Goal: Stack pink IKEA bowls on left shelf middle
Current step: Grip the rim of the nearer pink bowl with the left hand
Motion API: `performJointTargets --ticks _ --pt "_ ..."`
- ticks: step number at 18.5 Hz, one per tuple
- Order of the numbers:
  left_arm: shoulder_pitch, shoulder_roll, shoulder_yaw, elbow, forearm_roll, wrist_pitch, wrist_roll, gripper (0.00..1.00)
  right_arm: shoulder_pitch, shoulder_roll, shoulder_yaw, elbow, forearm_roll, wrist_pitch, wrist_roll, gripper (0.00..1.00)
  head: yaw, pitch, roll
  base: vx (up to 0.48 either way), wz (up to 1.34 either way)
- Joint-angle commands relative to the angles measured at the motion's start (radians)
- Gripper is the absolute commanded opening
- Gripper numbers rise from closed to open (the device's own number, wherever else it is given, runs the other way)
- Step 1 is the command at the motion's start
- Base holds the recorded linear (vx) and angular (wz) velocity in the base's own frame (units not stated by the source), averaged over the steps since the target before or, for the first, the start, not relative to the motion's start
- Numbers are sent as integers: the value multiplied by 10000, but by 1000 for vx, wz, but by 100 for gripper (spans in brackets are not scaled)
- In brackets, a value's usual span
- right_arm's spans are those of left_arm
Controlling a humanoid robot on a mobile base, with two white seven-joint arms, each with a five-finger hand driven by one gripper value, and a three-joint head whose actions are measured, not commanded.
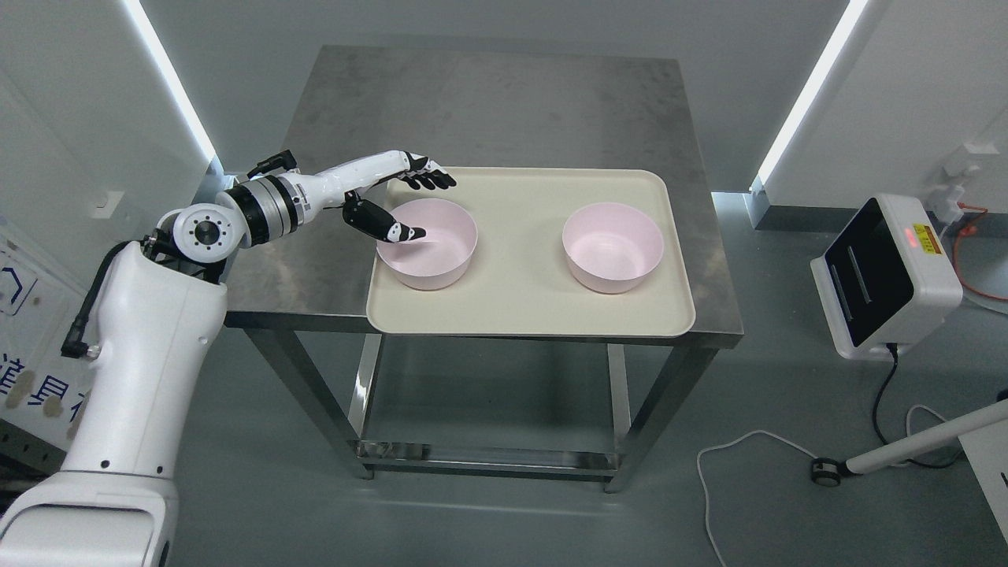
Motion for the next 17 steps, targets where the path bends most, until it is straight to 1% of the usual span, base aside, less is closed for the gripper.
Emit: performJointTargets --ticks 1,3,11,17 --pt "-84 93 -75 757 -148 209 66 53 291 -175 -107 -337 -16 -6 3 100 0 0 0 0 0" --pt "-130 78 -182 956 -331 210 97 53 291 -175 -107 -337 -16 9 3 100 0 0 0 0 0" --pt "-574 -30 -198 1080 -332 225 21 40 291 -175 -107 -337 -16 -6 3 100 0 0 0 0 0" --pt "-575 -15 -183 988 -271 -65 -255 40 291 -175 -123 -337 -16 9 3 100 0 0 0 0 0"
